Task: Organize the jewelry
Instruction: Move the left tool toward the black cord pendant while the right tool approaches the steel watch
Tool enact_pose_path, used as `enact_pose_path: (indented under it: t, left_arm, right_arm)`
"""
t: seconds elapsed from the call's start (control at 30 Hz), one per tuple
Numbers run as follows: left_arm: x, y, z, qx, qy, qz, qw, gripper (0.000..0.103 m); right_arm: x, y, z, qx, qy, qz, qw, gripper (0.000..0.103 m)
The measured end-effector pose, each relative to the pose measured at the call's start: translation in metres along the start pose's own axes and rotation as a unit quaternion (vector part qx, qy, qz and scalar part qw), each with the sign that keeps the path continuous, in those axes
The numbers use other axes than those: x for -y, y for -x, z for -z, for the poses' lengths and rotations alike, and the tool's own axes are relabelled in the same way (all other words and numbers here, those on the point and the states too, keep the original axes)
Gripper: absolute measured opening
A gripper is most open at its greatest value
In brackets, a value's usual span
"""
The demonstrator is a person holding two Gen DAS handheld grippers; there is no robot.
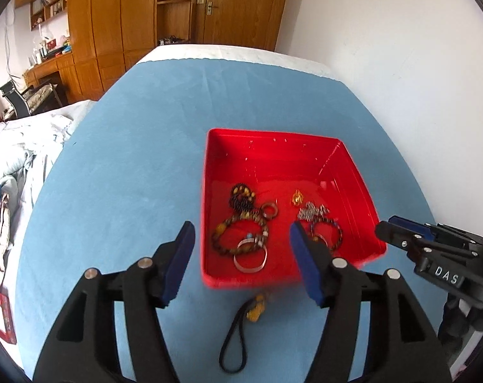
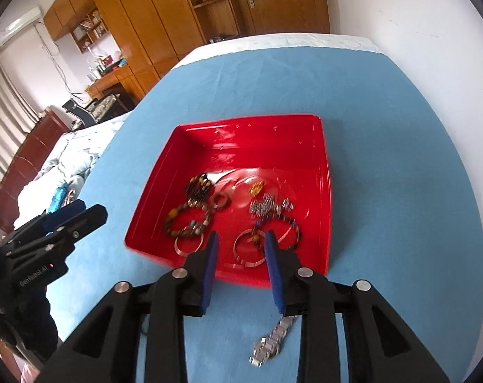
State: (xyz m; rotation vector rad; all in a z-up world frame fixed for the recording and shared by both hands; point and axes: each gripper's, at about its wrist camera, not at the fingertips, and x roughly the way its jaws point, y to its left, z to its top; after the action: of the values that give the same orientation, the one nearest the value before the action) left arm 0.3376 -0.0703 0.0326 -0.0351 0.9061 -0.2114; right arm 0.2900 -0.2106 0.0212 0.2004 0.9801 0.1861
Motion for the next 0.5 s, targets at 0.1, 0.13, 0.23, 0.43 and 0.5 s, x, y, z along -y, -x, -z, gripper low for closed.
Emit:
enact_pose_path:
  t: [0.1, 0.13, 0.23, 0.43, 0.5]
  left_arm:
    - [-0.005, 0.015, 0.014, 0.008, -0.003, -0.007, 0.9999, 0.07]
    - [-0.006, 0.019, 0.018, 0.011, -0.005, -0.008, 0.9999, 0.073]
    - [-0.007, 0.029, 0.033, 0.008, -0.01, -0.008, 0.9999, 0.08]
    - [-0.008, 0.035, 0.063, -0.006, -0.022, -0.019, 0.9995, 0.087]
    - [-0.009, 0.034, 0.07, -0.015, -0.023, -0.025, 0.9993, 0.087]
  right_arm:
    - [-0.003, 0.013, 0.016, 0.004, 0.004, -0.005, 1.0, 0.032]
    - [-0.004, 0.016, 0.02, 0.003, 0.003, -0.006, 1.0, 0.034]
    - [-0.004, 0.023, 0.034, -0.005, -0.001, -0.01, 1.0, 0.035]
    - [-0.001, 0.02, 0.059, -0.03, -0.008, 0.001, 1.0, 0.039]
    - [0.002, 0.012, 0.068, -0.047, -0.014, 0.008, 0.999, 0.039]
